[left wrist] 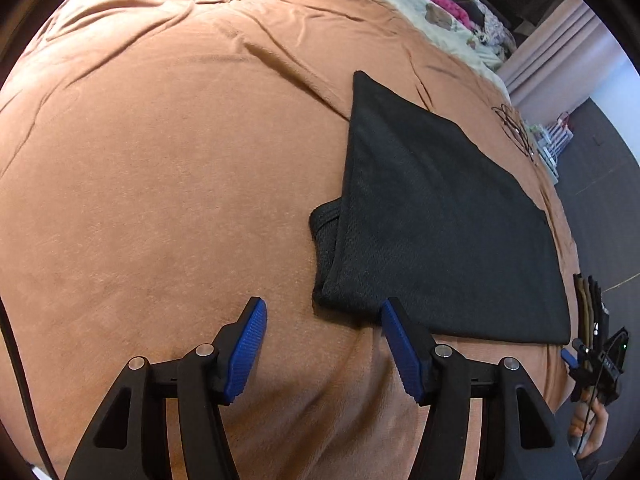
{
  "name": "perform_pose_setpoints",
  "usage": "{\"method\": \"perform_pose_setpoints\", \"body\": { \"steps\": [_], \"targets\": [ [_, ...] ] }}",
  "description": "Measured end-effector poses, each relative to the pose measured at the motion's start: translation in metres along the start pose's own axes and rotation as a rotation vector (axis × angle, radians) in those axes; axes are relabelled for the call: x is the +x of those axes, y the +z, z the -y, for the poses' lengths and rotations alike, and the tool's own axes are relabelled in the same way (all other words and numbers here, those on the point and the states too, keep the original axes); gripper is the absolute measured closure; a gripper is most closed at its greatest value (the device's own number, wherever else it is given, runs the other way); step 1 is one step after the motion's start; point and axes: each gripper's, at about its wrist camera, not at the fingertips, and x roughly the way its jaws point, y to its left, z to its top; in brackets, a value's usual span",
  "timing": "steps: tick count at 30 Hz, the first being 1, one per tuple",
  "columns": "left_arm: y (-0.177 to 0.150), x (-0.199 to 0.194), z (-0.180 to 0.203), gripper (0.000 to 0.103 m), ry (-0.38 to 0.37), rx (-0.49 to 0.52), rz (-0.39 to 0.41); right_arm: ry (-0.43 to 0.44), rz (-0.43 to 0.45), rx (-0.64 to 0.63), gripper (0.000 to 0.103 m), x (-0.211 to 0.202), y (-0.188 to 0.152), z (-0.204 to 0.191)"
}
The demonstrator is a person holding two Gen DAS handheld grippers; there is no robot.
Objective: Fold small clothes
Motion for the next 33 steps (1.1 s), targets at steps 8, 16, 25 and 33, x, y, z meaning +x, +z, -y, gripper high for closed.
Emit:
{"method": "perform_pose_setpoints", "body": {
  "steps": [8, 16, 25, 33],
  "targets": [
    [0.003, 0.010, -0.005, 0.041, -0.096, -0.088, -0.004, 0.066, 0.030, 0.086, 0.060, 0.025, 0.004, 0.018],
    [0.000, 0.010, -0.017, 0.048, -0.239, -0.242, -0.027, 0.097, 0.067, 0.139, 0.073, 0.031, -0.006, 0.024],
    [0.002, 0.013, -0.013, 0.077, -0.162, -0.251, 0.041, 0.092, 0.099, 0.161, 0.087, 0.033, -0.014, 0.020],
    [0.002, 0.003, -0.015, 0.093, -0.066, -0.200, 0.088, 0.039, 0.129, 0.145, 0.100, 0.026, -0.024, 0.009]
  ]
}}
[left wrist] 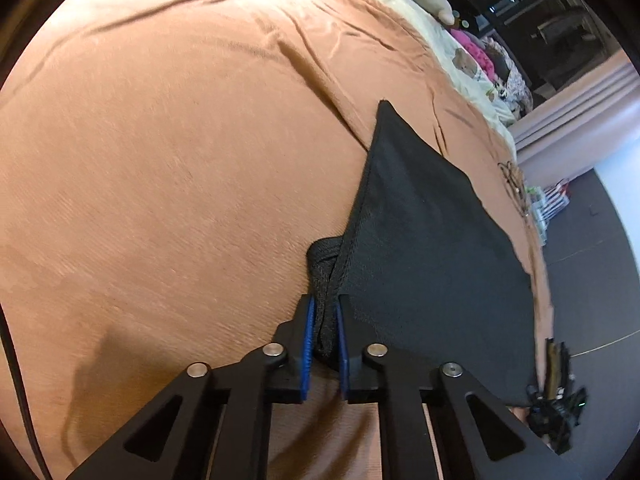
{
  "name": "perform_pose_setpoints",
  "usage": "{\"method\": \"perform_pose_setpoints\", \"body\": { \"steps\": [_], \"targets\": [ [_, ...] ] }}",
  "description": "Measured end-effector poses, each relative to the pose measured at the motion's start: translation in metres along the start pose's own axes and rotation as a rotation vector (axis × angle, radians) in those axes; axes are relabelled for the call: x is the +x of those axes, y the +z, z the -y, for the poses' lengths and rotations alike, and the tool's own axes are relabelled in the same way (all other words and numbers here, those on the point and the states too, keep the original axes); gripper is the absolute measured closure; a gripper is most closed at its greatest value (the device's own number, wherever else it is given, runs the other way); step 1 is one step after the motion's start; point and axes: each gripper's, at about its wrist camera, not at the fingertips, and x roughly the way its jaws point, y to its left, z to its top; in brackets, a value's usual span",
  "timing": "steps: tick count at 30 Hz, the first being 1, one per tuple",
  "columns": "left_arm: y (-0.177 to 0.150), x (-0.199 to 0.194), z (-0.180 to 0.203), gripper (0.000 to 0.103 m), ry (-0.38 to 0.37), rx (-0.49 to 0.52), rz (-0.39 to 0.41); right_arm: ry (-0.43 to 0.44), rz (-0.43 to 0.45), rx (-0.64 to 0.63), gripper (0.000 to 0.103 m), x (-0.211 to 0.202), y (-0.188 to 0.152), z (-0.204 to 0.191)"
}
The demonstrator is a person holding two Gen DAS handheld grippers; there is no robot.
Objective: Fold small clothes
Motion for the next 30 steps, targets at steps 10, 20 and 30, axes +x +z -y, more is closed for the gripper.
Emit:
{"method": "perform_pose_setpoints", "body": {
  "steps": [10, 20, 30],
  "targets": [
    [0.002, -0.025, 0.009, 0.097, 0.007, 0.061, 0.041, 0.011, 0.010, -0.098, 0.101, -0.032, -0.006, -0.022],
    [-0.026, -0.066, -0.010, 0.097, -0.001, 0.061, 0.055, 0.009, -0.042, -0.184, 0.101, -0.049, -0.029, -0.028],
    [-0.070, -0.092, -0.039, 0.097, -0.024, 0.024, 0.040, -0.011, -0.076, -0.225, 0.100, -0.067, -0.046, -0.022]
  ]
}}
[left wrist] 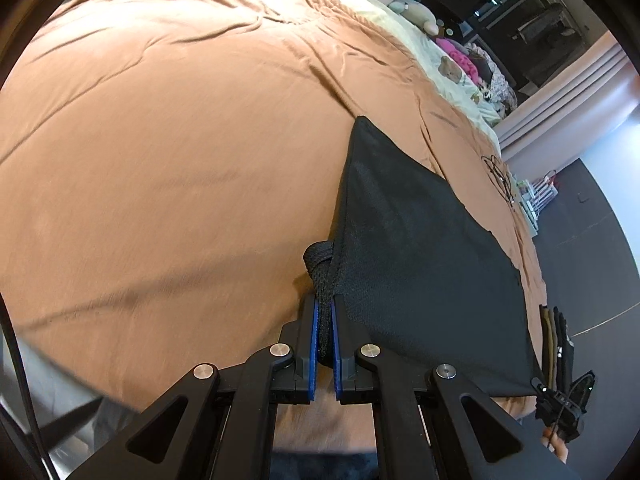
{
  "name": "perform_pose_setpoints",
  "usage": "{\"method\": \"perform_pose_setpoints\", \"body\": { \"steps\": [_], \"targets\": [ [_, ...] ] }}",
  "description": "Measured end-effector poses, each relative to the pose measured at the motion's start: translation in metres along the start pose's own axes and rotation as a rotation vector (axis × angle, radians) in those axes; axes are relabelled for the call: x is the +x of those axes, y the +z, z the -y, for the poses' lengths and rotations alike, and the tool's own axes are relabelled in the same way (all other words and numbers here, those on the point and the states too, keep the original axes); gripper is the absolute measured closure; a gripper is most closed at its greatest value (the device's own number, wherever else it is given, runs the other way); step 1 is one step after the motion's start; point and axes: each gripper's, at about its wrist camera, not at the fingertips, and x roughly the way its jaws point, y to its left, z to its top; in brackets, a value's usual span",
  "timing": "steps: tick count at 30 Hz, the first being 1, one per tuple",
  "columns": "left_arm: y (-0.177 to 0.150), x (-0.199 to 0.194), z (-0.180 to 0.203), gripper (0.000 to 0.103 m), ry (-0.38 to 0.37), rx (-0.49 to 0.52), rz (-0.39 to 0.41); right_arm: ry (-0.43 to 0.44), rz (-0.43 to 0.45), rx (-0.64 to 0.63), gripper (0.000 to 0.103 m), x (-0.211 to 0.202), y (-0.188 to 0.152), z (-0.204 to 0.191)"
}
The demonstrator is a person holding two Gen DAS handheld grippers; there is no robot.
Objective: Fold small clothes
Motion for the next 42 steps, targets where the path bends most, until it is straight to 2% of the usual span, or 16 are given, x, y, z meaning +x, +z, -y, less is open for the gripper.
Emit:
{"method": "perform_pose_setpoints", "body": {
  "steps": [4, 7, 9, 10, 11, 12, 13, 14, 18, 23, 24, 26, 29, 32, 34, 42],
  "targets": [
    [-0.011, -0.010, -0.006, 0.097, -0.036, -0.011, 0.006, -0.014, 0.007, -0.064, 0.100, -0.010, -0.004, -0.005],
    [-0.013, -0.007, -0.010, 0.096, -0.080, -0.035, -0.006, -0.034, -0.005, -0.065, 0.099, -0.015, -0.005, -0.006],
    [-0.013, 0.000, -0.015, 0.094, -0.116, -0.066, -0.040, -0.013, 0.005, -0.051, 0.087, -0.022, -0.007, -0.005],
    [-0.013, 0.004, -0.017, 0.089, -0.135, -0.082, -0.053, -0.011, 0.015, -0.049, 0.058, -0.025, -0.007, -0.006],
    [-0.013, 0.007, -0.019, 0.078, -0.149, -0.096, -0.059, -0.017, 0.033, -0.055, 0.027, -0.030, -0.011, -0.005],
    [-0.014, 0.008, -0.020, 0.072, -0.157, -0.106, -0.061, -0.027, 0.055, -0.064, 0.023, -0.035, -0.012, -0.007],
    [-0.015, 0.009, -0.022, 0.063, -0.171, -0.115, -0.062, -0.033, 0.073, -0.082, 0.023, -0.041, -0.012, -0.011],
    [-0.016, 0.010, -0.022, 0.060, -0.189, -0.123, -0.060, -0.018, 0.071, -0.101, 0.023, -0.044, -0.011, -0.014],
    [-0.016, 0.013, -0.020, 0.060, -0.209, -0.133, -0.064, -0.045, 0.094, -0.175, 0.023, -0.051, -0.009, -0.037],
    [-0.014, 0.020, -0.016, 0.060, -0.213, -0.115, -0.063, -0.080, 0.088, -0.279, 0.024, -0.040, -0.016, -0.072],
    [-0.013, 0.022, -0.016, 0.060, -0.210, -0.112, -0.061, -0.082, 0.080, -0.302, 0.025, -0.034, -0.018, -0.080],
    [-0.011, 0.026, -0.014, 0.060, -0.202, -0.111, -0.055, -0.077, 0.055, -0.337, 0.039, -0.021, -0.022, -0.091],
    [-0.010, 0.028, -0.012, 0.070, -0.183, -0.105, -0.052, -0.077, 0.013, -0.382, 0.049, 0.000, -0.025, -0.111],
    [-0.009, 0.029, -0.014, 0.084, -0.154, -0.093, -0.053, -0.071, -0.019, -0.411, 0.055, 0.023, -0.023, -0.133],
    [-0.009, 0.029, -0.017, 0.089, -0.153, -0.092, -0.055, -0.076, -0.038, -0.427, 0.059, 0.038, -0.020, -0.144],
    [-0.006, 0.019, -0.020, 0.095, -0.181, -0.082, -0.043, -0.074, -0.105, -0.492, 0.065, 0.090, -0.028, -0.194]
  ]
}}
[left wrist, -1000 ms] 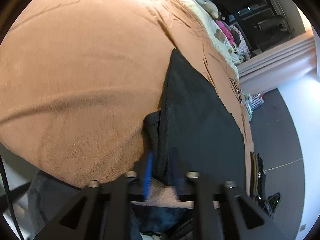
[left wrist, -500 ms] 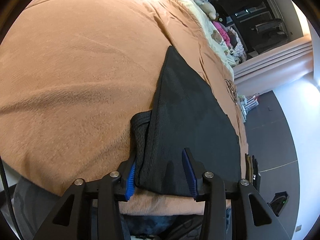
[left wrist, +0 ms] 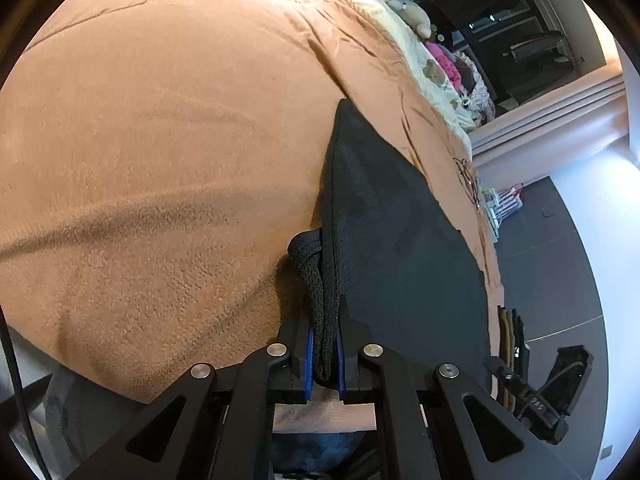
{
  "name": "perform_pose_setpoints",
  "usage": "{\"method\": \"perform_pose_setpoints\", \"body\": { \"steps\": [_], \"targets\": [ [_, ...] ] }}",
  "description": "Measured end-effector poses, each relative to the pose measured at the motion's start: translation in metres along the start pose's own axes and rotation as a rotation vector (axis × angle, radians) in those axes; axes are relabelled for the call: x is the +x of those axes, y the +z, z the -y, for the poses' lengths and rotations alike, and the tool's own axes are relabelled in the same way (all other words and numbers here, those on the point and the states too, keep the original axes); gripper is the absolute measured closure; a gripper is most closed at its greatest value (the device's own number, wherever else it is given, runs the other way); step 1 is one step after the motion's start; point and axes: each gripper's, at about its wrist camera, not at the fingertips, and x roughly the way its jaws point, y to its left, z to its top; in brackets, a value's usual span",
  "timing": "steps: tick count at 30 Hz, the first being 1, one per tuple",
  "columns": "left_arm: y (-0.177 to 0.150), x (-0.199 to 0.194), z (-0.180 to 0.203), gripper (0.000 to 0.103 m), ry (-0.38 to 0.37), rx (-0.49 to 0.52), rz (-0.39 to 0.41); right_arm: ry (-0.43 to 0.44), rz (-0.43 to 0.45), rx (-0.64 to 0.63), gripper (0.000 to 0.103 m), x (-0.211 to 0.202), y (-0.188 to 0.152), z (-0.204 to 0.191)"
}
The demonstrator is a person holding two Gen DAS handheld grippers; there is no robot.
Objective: Fold small clothes
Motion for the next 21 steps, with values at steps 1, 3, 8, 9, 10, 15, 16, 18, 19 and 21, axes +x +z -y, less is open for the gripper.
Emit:
{"method": "perform_pose_setpoints", "body": {
  "steps": [1, 3, 8, 9, 10, 15, 16, 18, 19, 21],
  "targets": [
    [0.001, -0.002, 0.000, 0.095, -0.002, 0.001, 0.002, -0.002, -0.011, -0.010, 0.066, 0.007, 0.001, -0.006],
    [0.002, -0.005, 0.002, 0.095, -0.005, 0.006, 0.011, -0.007, -0.027, -0.017, 0.068, 0.015, 0.002, -0.011],
    [0.001, -0.011, 0.008, 0.095, -0.015, 0.018, 0.023, -0.024, -0.068, -0.022, 0.075, 0.034, -0.006, -0.023],
    [0.000, -0.012, 0.008, 0.095, -0.017, 0.019, 0.026, -0.028, -0.076, -0.027, 0.075, 0.036, -0.007, -0.024],
    [0.000, -0.014, 0.010, 0.095, -0.020, 0.019, 0.029, -0.037, -0.095, -0.034, 0.076, 0.040, -0.009, -0.024],
    [0.002, -0.020, 0.013, 0.095, -0.058, 0.003, 0.035, -0.052, -0.149, -0.042, 0.081, 0.044, -0.006, -0.024],
    [0.003, -0.021, 0.013, 0.095, -0.066, -0.005, 0.035, -0.043, -0.154, -0.036, 0.082, 0.042, -0.002, -0.021],
    [0.004, -0.021, 0.015, 0.095, -0.069, -0.011, 0.036, -0.045, -0.147, -0.036, 0.082, 0.042, 0.006, -0.020],
    [0.003, -0.022, 0.016, 0.095, -0.066, -0.010, 0.037, -0.052, -0.143, -0.041, 0.082, 0.042, 0.011, -0.019],
    [0.003, -0.022, 0.020, 0.096, -0.069, -0.009, 0.038, -0.053, -0.143, -0.037, 0.082, 0.047, 0.018, -0.017]
  ]
}}
